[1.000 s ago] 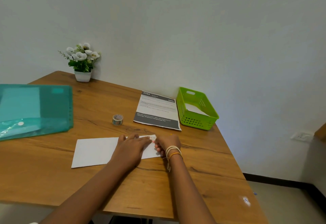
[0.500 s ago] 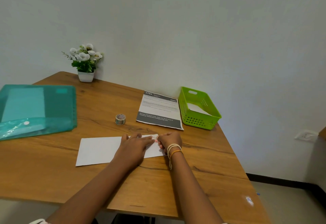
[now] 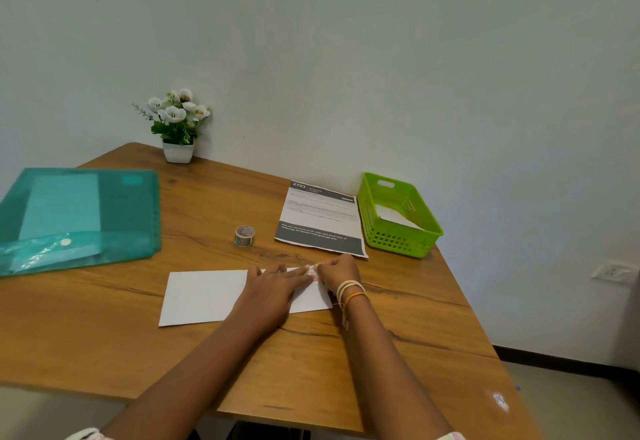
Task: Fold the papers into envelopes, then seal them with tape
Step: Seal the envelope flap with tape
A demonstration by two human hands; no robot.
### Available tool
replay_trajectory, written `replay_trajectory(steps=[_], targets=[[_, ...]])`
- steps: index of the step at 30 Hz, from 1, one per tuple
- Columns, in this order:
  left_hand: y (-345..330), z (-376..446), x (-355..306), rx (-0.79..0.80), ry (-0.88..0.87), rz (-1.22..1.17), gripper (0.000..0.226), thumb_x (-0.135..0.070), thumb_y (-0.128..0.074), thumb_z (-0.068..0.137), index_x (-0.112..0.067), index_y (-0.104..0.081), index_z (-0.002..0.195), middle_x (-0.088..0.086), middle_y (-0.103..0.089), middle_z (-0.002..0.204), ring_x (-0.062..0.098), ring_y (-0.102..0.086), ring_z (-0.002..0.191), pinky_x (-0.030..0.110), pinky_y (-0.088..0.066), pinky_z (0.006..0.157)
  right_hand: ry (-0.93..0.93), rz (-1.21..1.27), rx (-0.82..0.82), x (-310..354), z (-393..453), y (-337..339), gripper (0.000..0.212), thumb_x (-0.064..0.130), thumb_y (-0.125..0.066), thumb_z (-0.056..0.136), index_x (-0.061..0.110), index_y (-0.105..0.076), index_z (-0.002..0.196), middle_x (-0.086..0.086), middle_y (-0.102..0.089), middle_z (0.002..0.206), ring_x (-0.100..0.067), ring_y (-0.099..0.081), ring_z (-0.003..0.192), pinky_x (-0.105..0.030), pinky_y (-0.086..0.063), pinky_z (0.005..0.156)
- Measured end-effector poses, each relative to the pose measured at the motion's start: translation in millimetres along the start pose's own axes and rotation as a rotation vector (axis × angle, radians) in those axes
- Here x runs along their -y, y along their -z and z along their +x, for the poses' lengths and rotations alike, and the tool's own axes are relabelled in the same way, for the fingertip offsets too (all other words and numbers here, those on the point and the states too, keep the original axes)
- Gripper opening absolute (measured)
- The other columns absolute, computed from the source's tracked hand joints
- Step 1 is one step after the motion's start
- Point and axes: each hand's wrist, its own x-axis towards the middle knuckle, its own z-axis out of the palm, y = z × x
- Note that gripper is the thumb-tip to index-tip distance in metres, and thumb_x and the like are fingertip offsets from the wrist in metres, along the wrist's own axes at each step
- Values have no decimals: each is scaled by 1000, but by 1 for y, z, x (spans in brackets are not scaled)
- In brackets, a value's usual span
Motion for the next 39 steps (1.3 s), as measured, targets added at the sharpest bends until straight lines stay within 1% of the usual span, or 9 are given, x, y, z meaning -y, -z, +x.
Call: replay_trajectory(steps=[3, 8, 13, 18, 22, 27, 32, 37, 39], targets=[[-2, 1, 1, 15, 13, 7, 49, -24, -38, 100, -48, -33, 142, -11, -43, 147, 13, -33, 133, 38, -26, 95, -16, -29, -4, -1, 0, -1, 19, 24, -65, 74, 7, -68, 81, -8, -61, 73, -28, -58, 72, -34, -49, 68], [-3, 1, 2, -8, 40, -20, 47, -26, -39, 100, -48, -36, 141, -5, -50, 140, 12, -36, 130, 37, -26, 94, -37, -73, -32, 1, -2, 0, 21, 20, -64, 75, 4, -71, 86, -16, -71, 90, -35, -66, 87, -39, -56, 78], [-2, 0, 2, -33, 45, -22, 48, -23, -41, 96, -44, -41, 139, -7, -55, 134, 11, -38, 127, 35, -25, 86, 238, -217, -162, -3, -34, 7, 10, 17, -58, 84, 15, -67, 79, -9, -69, 90, -29, -63, 90, -29, -46, 72], [-3, 0, 2, -29, 30, 26, 50, -22, -40, 94, -41, -41, 141, -20, -48, 141, 9, -38, 125, 34, -20, 78, 544, -554, -154, -20, -62, -1, 32, 22, -39, 98, 20, -61, 122, -8, -53, 111, -24, -50, 104, -34, -45, 84], [-2, 0, 1, -23, 34, 46, 48, -25, -37, 95, -41, -42, 139, -24, -45, 142, 9, -38, 124, 34, -20, 78, 579, -613, -216, -31, -72, -3, 38, 23, -37, 96, 20, -56, 129, -4, -55, 119, -23, -46, 110, -34, -44, 88], [-1, 0, 0, -12, 39, 45, 48, -24, -38, 94, -40, -43, 139, -23, -46, 142, 10, -37, 124, 35, -22, 79, 569, -561, -287, -32, -76, -5, 35, 27, -41, 93, 13, -66, 113, -5, -64, 111, -21, -52, 107, -32, -46, 89], [-1, 0, 0, -12, 38, 59, 51, -20, -41, 93, -41, -42, 139, -23, -46, 142, 9, -37, 124, 34, -20, 77, 634, -518, -282, -34, -78, -3, 33, 27, -43, 95, 19, -67, 115, -4, -64, 106, -23, -51, 104, -35, -45, 87], [0, 1, 1, -8, 43, 3, 45, -25, -40, 96, -47, -46, 135, -25, -45, 142, 9, -37, 125, 34, -23, 80, 568, -527, -285, -34, -76, -2, 35, 29, -39, 95, 16, -66, 111, -3, -64, 111, -18, -50, 106, -30, -43, 89], [2, 0, 2, -14, 46, -24, 42, -27, -40, 98, -49, -49, 132, -25, -47, 140, 9, -38, 123, 33, -22, 80, 583, -526, -271, -33, -76, 0, 36, 28, -39, 96, 15, -59, 122, -3, -59, 124, -18, -48, 113, -29, -41, 94]])
